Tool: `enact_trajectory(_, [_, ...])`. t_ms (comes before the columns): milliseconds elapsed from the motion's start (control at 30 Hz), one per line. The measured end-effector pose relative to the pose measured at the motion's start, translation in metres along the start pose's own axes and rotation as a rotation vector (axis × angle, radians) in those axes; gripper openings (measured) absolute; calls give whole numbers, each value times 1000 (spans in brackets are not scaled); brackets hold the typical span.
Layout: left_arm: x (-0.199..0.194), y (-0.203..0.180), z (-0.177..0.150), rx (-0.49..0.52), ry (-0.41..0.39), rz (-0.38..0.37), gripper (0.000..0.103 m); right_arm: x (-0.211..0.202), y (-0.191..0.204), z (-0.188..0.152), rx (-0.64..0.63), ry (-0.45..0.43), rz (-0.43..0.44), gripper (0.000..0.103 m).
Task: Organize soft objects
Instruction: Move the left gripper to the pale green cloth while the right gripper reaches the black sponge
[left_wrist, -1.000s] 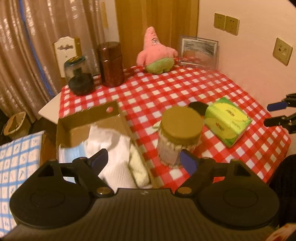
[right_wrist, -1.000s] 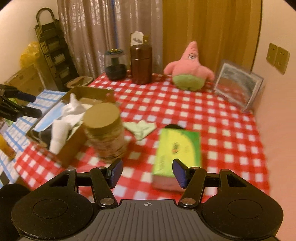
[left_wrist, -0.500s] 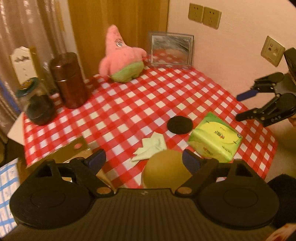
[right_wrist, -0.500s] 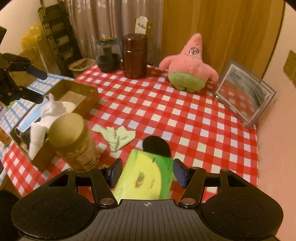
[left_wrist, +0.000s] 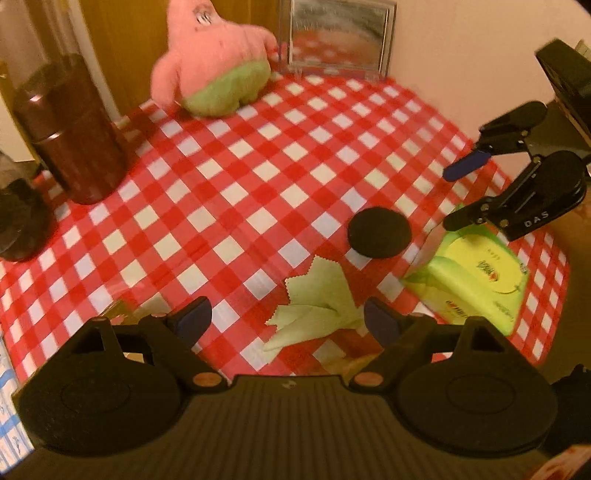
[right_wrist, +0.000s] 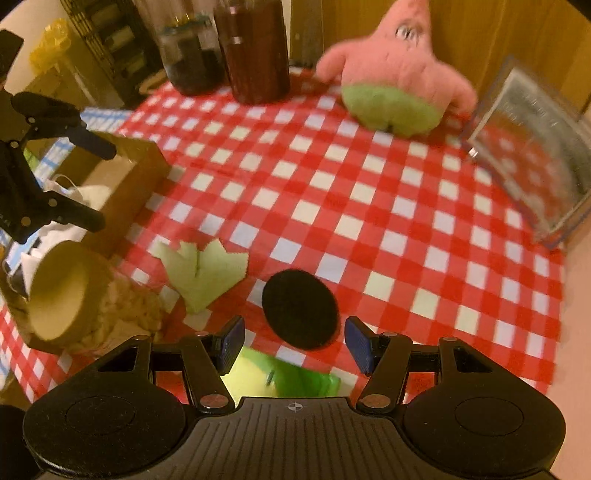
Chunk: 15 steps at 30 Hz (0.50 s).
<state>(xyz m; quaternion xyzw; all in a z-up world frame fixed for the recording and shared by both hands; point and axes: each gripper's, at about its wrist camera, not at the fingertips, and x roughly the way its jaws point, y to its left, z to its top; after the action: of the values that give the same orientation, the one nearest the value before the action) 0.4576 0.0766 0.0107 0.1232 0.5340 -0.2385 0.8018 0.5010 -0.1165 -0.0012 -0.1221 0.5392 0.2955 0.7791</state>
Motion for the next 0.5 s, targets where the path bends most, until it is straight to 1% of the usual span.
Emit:
enact_trajectory(167, [34, 5, 13, 28, 52, -35, 88, 39, -6, 16, -21, 75, 18, 60])
enact_trajectory(233, [46, 7, 17, 40, 65, -44, 88, 52, -5, 22, -48, 106, 13, 61])
enact_trajectory(300, [57, 9, 19, 44, 79, -55, 88, 64, -6, 26, -63, 137, 6, 73])
enact_trajectory(400, [71, 13, 20, 51, 97, -66, 88, 77, -6, 32, -84, 161, -9, 78])
enact_trajectory(500, [81, 17, 18, 52, 115, -77, 88, 88, -7, 36, -94, 196, 3, 80])
